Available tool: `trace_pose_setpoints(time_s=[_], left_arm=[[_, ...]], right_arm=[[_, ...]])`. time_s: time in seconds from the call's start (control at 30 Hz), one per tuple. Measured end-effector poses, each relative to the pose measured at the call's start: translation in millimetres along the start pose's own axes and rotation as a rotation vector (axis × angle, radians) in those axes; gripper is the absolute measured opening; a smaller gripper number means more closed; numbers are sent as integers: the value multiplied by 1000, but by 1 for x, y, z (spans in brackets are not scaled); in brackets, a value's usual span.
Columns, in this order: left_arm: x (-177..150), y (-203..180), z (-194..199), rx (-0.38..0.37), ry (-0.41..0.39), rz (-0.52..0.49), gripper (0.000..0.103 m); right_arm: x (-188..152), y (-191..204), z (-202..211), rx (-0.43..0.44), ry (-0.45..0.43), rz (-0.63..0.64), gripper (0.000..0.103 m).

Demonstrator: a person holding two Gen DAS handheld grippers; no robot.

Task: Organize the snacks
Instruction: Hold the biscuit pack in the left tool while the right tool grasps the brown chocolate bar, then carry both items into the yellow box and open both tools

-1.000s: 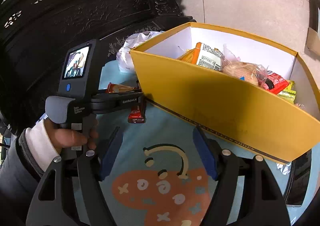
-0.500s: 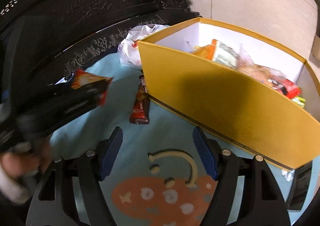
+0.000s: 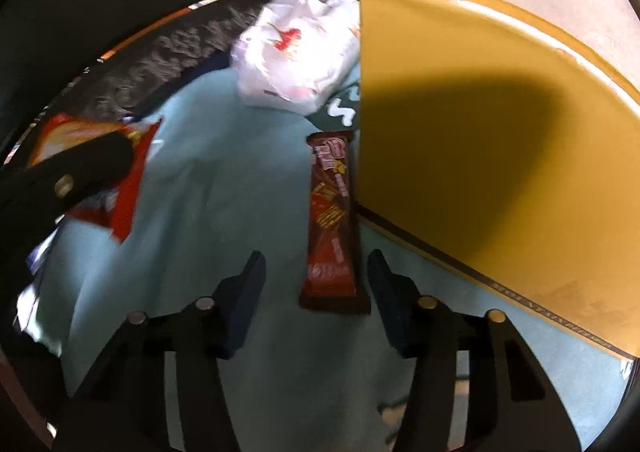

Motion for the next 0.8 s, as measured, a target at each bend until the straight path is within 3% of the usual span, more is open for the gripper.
trace_pose_setpoints(time_s=[0.07,0.13,0.4,0.8], left_arm=[[-1,-1,-3,0,7,-3,45],[-2,-2,-5,3,9,-6,45],[-5,-3,-5,-3,16,-9,45],[-11,-12,23,-17,-14,-49,45]], right_arm=[[1,2,-5,-53,-4,25,45],[1,5,-6,-80,-6,53,25],[-7,3,12,-61,-20,56,24],[-14,-5,80,33,-60,35,24]])
Point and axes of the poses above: each gripper's, at about its wrist camera, not at the fingertips, and z roughly against the way its jaws point, y to its left, x to its top, the point moved 1 cm from there along -z, roughly the way its jaws point, and after that the axes turned 10 degrees about -y, right-handed, at the moved point
